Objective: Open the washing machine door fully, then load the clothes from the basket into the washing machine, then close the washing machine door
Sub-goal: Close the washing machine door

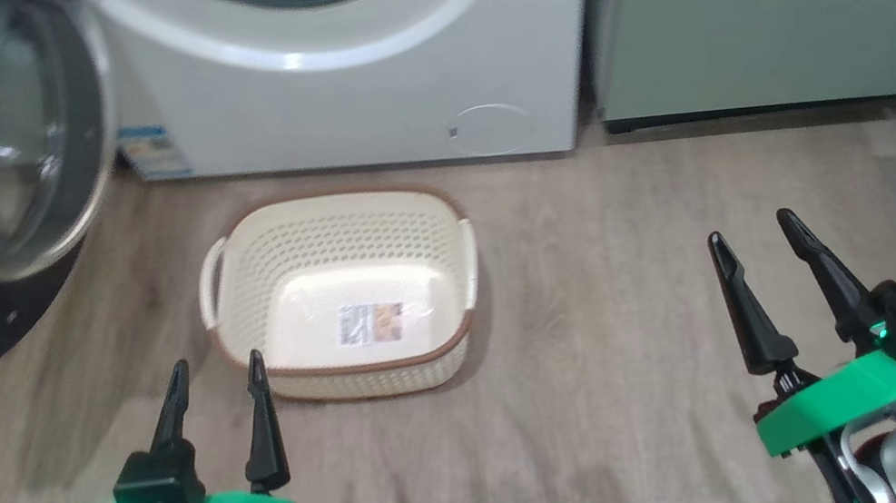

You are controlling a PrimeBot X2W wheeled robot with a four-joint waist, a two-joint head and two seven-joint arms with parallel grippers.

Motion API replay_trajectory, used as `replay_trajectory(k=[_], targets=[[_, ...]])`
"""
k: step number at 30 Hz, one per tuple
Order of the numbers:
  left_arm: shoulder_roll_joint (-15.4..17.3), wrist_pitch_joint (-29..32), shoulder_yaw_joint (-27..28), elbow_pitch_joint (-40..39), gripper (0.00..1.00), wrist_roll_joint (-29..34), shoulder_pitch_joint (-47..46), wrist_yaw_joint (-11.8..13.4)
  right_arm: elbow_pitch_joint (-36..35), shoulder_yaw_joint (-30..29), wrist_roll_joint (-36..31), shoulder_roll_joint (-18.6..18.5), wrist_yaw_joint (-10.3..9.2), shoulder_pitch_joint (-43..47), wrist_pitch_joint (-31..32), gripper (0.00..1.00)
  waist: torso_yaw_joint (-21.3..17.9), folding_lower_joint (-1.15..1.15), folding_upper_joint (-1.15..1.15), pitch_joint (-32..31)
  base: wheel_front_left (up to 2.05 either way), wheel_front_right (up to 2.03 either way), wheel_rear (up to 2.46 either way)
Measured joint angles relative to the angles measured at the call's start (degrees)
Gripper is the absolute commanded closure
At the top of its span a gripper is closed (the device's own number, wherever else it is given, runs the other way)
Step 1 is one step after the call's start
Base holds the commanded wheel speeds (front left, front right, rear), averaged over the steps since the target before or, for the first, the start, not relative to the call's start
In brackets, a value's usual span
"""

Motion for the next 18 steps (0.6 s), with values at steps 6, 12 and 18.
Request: replay_trajectory(k=[6,12,18], targets=[[-0.03,0.0,-0.19,0.25,0.0,-0.07,-0.02,0.19,0.0,0.33,-0.45,0.0,0.0,-0.02,0.0,0.0,6.12,0.0,0.0,1.1,0.0,0.0,0.0],[-0.04,0.0,0.02,0.31,0.0,-0.05,0.01,0.49,0.11,0.78,-0.34,0.0,0.0,-0.05,0.0,0.0,12.81,0.0,0.0,1.16,0.0,0.0,0.0],[-0.03,0.0,0.49,0.1,0.0,-0.04,0.06,0.52,0.32,0.93,0.18,0.0,0.0,-0.02,0.0,0.0,18.98,0.0,0.0,0.34,0.0,0.0,0.0]])
